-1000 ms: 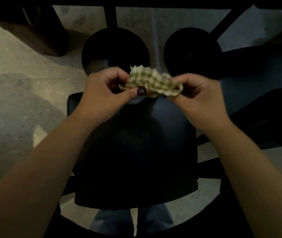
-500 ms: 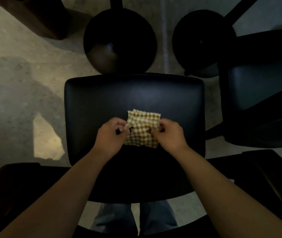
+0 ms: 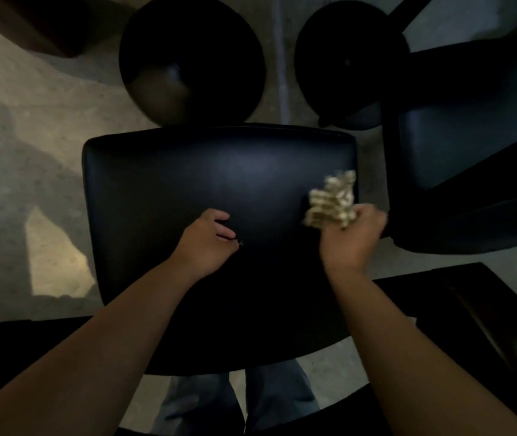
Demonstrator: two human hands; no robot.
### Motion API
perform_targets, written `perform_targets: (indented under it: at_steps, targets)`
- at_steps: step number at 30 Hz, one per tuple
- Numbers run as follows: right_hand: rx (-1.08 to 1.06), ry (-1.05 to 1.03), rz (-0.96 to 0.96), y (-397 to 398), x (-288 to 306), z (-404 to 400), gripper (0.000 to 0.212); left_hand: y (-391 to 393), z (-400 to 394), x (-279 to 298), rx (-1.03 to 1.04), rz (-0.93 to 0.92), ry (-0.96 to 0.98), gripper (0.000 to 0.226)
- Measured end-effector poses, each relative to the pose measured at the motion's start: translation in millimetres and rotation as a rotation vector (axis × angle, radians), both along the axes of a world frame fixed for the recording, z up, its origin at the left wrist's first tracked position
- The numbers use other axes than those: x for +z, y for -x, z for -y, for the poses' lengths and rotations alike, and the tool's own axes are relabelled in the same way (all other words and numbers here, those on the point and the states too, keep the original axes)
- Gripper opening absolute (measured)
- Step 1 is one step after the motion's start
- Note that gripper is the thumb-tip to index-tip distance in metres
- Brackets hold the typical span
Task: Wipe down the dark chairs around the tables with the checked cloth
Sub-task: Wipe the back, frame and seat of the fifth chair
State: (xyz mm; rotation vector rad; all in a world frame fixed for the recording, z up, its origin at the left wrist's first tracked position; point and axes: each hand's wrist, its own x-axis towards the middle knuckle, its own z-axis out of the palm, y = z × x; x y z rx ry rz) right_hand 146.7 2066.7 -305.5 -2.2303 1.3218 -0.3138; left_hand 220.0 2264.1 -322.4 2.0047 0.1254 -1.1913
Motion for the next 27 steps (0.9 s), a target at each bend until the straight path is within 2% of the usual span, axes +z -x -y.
perform_targets:
  at_steps: [2,5,8,9,12,14,17,19,21,24,27]
  targets:
    - [-0.025,0.059,0.008,6,6,32,0.031,-3,10,3,-0.040,0.010,0.018,0.051]
    - [-0.095,-0.067,-0.180,15,-10,61,0.048,-3,26,5,-0.108,0.042,0.043,0.045]
    - [-0.041,-0.084,-0.514,28,-37,61,0.041,0,38,7,-0.191,0.047,0.082,0.040]
    - [-0.050,-0.098,-0.571,30,-42,61,0.038,1,41,7,-0.237,0.057,0.091,0.039]
    - [-0.196,-0.265,-0.563,37,-45,66,0.035,0,47,8,-0.362,0.143,0.112,0.037]
    - [-0.286,-0.355,-0.485,41,-46,68,0.032,-5,49,8,-0.425,0.257,0.117,0.037]
    - [-0.304,-0.400,-0.414,49,-57,63,0.032,-19,49,3,-0.538,0.473,0.106,0.041]
    - [-0.327,-0.433,-0.404,49,-64,62,0.040,-31,47,-3,-0.676,0.631,0.083,0.048]
    - [-0.391,-0.492,-0.419,42,-69,66,0.046,-46,41,-15,-0.872,0.742,-0.019,0.061]
    - [-0.467,-0.568,-0.417,32,-79,77,0.049,-67,28,-34,-1.094,0.763,-0.228,0.081]
    - [-0.463,-0.564,-0.457,22,-88,85,0.050,-71,21,-46,-1.163,0.775,-0.278,0.081]
